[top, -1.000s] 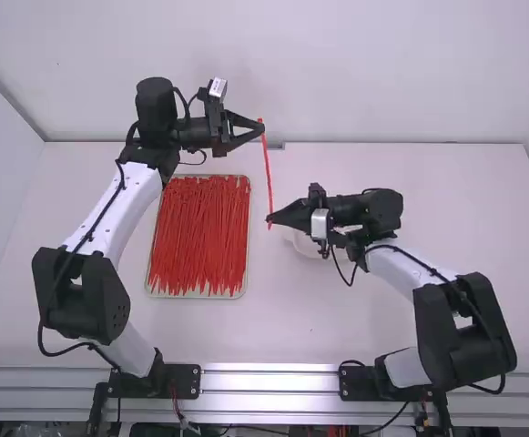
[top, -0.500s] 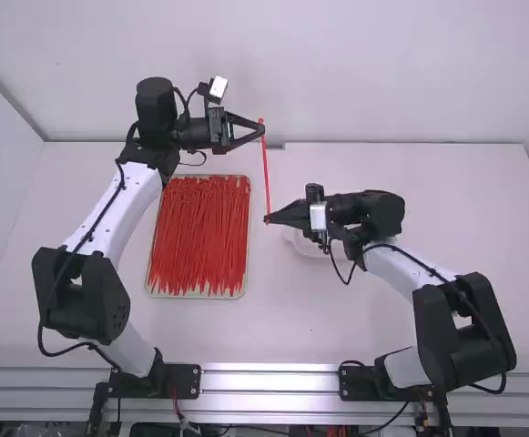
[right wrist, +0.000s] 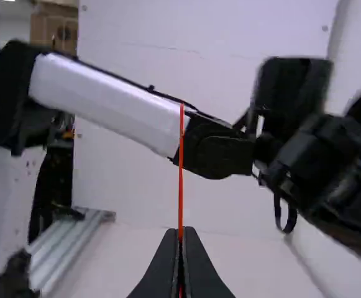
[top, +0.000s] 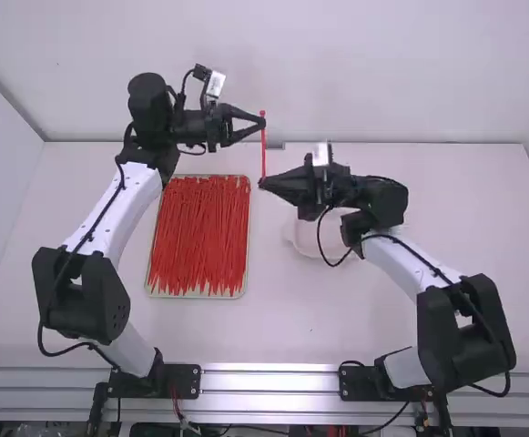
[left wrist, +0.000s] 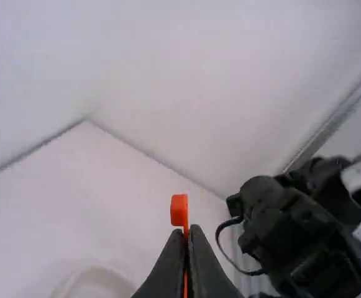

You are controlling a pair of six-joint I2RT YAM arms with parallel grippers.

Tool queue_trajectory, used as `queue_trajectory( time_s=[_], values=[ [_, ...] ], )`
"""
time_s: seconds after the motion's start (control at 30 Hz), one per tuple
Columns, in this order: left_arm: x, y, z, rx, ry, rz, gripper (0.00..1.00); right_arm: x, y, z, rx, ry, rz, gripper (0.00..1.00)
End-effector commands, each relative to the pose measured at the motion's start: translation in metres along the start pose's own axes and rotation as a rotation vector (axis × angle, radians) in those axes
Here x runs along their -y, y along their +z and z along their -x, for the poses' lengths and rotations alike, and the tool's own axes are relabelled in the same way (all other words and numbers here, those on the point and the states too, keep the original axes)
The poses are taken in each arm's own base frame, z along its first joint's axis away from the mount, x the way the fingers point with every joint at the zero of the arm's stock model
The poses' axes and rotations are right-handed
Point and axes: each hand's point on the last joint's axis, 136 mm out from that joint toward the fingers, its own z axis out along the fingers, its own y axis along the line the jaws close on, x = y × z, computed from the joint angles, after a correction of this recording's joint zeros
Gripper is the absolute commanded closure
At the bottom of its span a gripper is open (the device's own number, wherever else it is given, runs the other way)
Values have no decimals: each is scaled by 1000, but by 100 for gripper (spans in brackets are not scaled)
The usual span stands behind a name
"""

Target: Fasten the cable tie

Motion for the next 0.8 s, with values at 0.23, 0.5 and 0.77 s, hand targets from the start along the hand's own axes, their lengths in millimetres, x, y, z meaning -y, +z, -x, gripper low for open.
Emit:
queue_trajectory(
  time_s=[0.23, 0.5, 0.77],
  values=[
    [14, -1, 9, 6, 450, -45, 98, 23, 1, 28, 111, 344, -94, 100],
    [19, 3, 7, 7, 642, -72, 98, 36, 2, 20, 127, 529, -146, 100],
    [39, 1, -6, -7, 852, -212, 98, 48, 0, 4, 99, 581, -202, 100]
  ],
)
